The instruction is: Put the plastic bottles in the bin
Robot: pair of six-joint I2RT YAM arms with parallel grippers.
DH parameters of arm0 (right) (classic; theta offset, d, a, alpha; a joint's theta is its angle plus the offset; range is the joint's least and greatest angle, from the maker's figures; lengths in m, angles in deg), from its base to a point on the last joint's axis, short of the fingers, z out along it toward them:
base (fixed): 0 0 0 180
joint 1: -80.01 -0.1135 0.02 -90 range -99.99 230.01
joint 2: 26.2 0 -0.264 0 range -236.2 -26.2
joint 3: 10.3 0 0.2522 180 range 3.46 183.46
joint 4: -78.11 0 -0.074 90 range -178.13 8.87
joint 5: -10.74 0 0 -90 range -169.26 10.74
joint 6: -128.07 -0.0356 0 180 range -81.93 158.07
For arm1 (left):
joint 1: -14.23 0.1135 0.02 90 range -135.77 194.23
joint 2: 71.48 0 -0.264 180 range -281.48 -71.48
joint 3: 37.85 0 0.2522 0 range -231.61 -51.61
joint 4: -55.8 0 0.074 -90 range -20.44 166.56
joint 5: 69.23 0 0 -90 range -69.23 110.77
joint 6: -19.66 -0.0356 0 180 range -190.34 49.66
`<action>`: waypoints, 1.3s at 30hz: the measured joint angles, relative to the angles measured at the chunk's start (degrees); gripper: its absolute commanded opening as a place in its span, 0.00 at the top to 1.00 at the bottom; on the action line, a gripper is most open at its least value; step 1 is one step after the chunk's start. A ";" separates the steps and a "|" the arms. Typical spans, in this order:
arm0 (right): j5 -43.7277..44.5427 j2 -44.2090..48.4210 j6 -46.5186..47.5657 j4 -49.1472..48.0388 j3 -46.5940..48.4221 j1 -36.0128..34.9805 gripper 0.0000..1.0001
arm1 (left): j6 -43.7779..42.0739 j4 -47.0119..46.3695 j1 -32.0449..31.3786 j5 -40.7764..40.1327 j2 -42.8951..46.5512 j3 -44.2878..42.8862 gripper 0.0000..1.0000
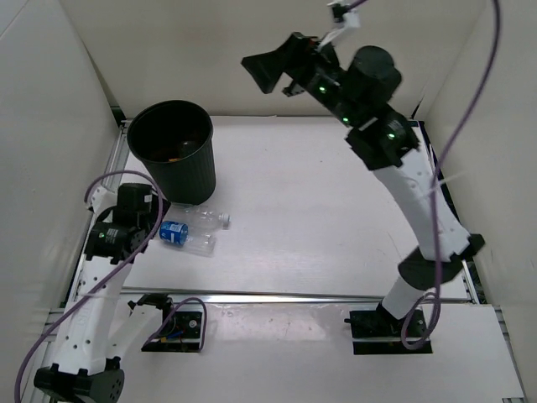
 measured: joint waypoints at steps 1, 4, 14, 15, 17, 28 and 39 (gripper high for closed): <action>0.13 2.29 0.02 1.40 -1.27 0.44 0.00 | 3.32 -0.59 0.04 0.44 -0.04 2.36 0.00; 0.22 6.71 0.02 6.73 -3.52 1.68 0.00 | 11.56 -4.70 0.31 2.12 0.46 11.47 0.00; -0.66 11.63 0.02 18.62 -15.54 5.86 0.00 | 24.04 -18.88 1.92 6.80 1.27 27.93 0.00; -0.96 12.28 0.02 19.06 -16.44 6.54 0.00 | 24.24 -20.33 2.05 6.88 0.35 28.24 0.00; -1.44 13.79 0.07 20.37 -17.31 7.76 0.00 | 24.70 -23.47 2.40 7.39 -1.55 29.40 0.00; -3.28 21.64 0.98 21.99 -17.99 10.12 0.00 | 25.73 -34.45 3.34 9.86 -4.83 37.81 0.00; -4.50 22.12 1.16 25.70 -19.96 10.40 0.00 | 22.27 -43.65 7.15 13.97 -11.17 38.88 0.05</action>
